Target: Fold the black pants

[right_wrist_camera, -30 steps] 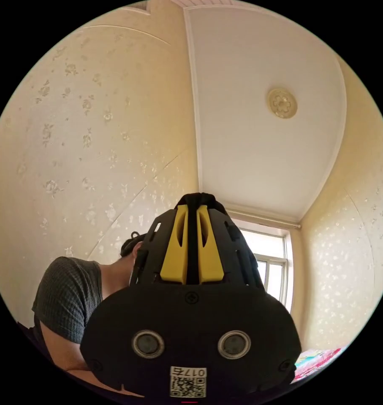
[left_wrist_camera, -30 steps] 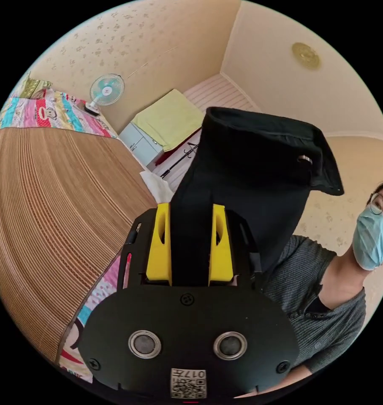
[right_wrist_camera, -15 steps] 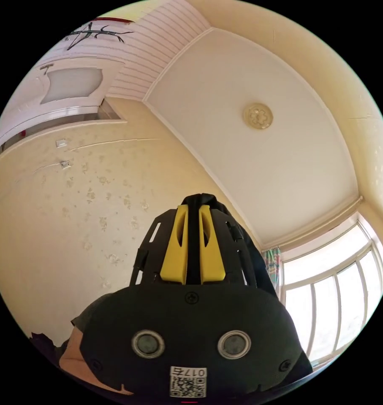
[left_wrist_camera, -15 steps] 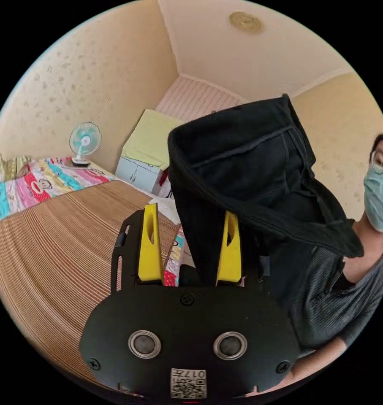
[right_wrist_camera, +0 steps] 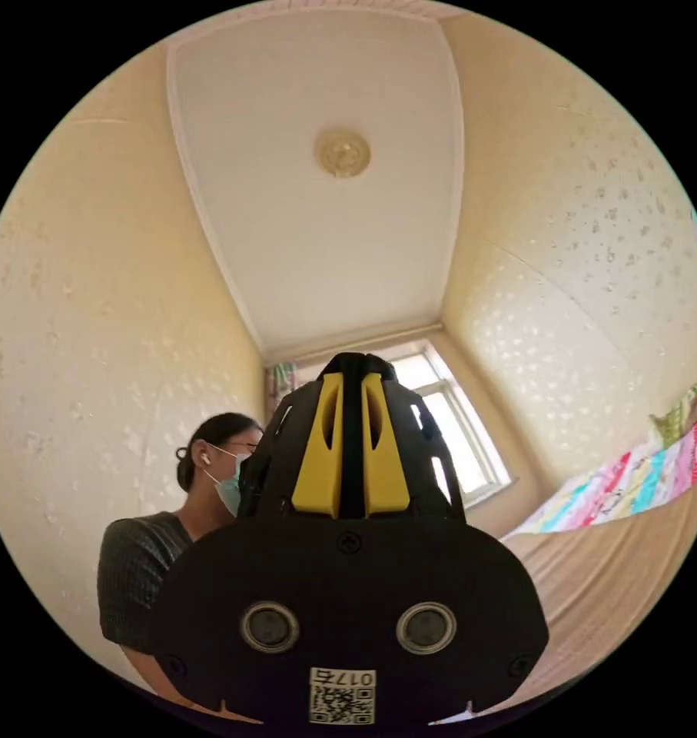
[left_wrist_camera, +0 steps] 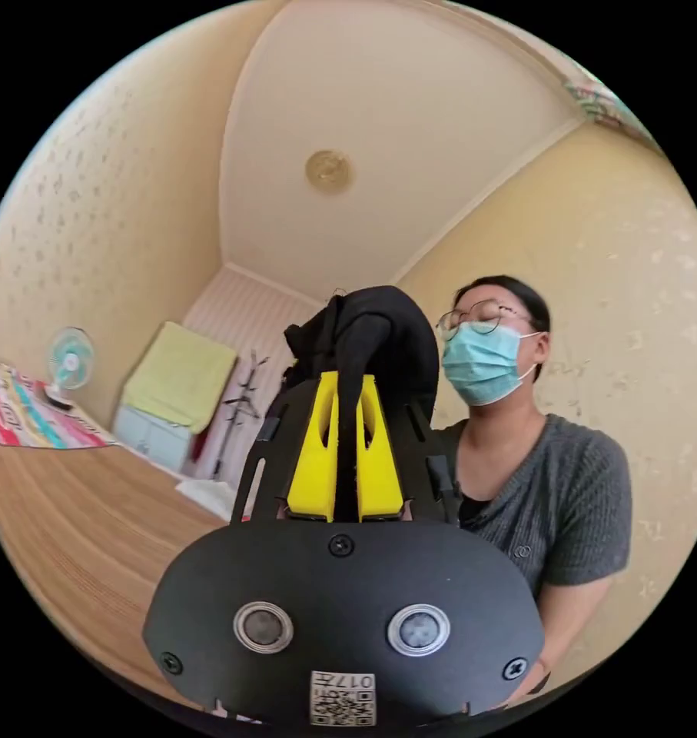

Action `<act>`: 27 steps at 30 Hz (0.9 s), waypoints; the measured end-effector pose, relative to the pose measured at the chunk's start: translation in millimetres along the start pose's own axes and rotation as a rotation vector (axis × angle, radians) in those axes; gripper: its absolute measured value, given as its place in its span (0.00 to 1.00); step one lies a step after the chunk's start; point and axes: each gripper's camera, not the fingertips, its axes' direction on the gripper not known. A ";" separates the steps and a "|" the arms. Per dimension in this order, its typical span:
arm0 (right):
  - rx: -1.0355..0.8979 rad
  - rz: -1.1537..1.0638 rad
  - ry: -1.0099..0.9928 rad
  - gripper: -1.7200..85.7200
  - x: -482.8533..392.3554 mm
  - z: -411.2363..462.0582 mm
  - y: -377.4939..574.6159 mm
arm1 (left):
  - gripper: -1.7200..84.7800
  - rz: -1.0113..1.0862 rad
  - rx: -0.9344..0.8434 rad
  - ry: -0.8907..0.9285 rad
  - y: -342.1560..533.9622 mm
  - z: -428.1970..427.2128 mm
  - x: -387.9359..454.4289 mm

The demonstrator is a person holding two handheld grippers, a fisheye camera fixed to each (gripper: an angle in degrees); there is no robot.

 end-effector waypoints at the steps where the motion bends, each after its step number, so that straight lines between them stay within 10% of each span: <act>1: -0.115 -0.055 0.254 0.04 -20.4 17.6 -6.1 | 0.05 0.016 -0.028 -0.088 -8.4 1.7 10.3; 8: -0.098 -0.427 0.908 0.05 77.1 256.6 -130.3 | 0.06 -0.042 -0.103 -0.631 -260.5 123.5 -143.3; 13: -0.390 0.174 1.088 0.11 311.8 348.6 -236.3 | 0.16 -0.486 -0.270 -0.987 -382.3 112.8 -375.7; 20: -0.874 0.088 1.103 0.12 405.2 352.6 -44.0 | 0.15 -0.364 -1.066 -1.051 -139.4 139.0 -484.1; 27: -1.166 0.504 0.868 0.13 456.1 241.3 228.3 | 0.20 -0.853 -1.132 -0.565 152.6 107.4 -463.0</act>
